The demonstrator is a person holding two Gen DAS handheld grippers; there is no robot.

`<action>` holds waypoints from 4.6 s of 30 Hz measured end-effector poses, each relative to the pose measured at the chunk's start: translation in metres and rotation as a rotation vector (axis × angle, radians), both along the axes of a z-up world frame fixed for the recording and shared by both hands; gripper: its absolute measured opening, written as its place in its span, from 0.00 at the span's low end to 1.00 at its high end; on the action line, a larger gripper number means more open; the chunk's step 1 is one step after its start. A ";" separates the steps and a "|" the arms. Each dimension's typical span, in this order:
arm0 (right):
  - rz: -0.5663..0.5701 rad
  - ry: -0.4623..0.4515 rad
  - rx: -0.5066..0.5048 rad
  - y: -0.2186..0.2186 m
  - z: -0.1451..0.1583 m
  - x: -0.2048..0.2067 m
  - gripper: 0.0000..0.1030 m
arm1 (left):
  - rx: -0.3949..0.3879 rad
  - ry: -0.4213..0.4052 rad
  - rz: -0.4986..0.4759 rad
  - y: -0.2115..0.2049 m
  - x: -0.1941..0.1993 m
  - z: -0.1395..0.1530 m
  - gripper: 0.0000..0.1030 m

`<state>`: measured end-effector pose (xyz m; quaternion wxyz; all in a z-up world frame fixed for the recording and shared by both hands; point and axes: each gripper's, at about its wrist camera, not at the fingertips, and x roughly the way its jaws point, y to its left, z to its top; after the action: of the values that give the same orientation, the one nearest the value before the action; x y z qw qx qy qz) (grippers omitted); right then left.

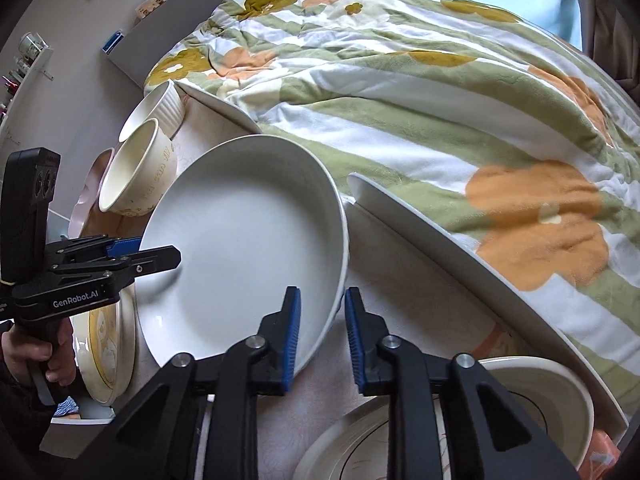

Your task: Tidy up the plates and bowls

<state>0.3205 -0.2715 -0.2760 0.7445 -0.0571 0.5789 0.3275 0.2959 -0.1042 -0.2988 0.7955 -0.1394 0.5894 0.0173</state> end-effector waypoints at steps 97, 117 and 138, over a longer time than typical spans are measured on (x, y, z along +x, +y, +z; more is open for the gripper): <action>-0.422 -0.124 -0.193 0.141 0.027 -0.234 0.13 | 0.453 -0.096 -0.549 0.081 -0.156 0.028 0.15; -0.421 -0.203 -0.204 0.153 0.044 -0.235 0.13 | 0.396 -0.142 -0.525 0.091 -0.158 0.054 0.15; -1.120 -0.393 -0.051 -0.041 0.168 -0.281 1.00 | -0.095 -0.398 -0.856 -0.080 -0.032 0.195 1.00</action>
<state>0.0396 -0.3126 -0.1076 0.8955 0.1797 0.3800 -0.1459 0.2641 -0.1839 -0.1039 0.8214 0.0793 0.4302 -0.3661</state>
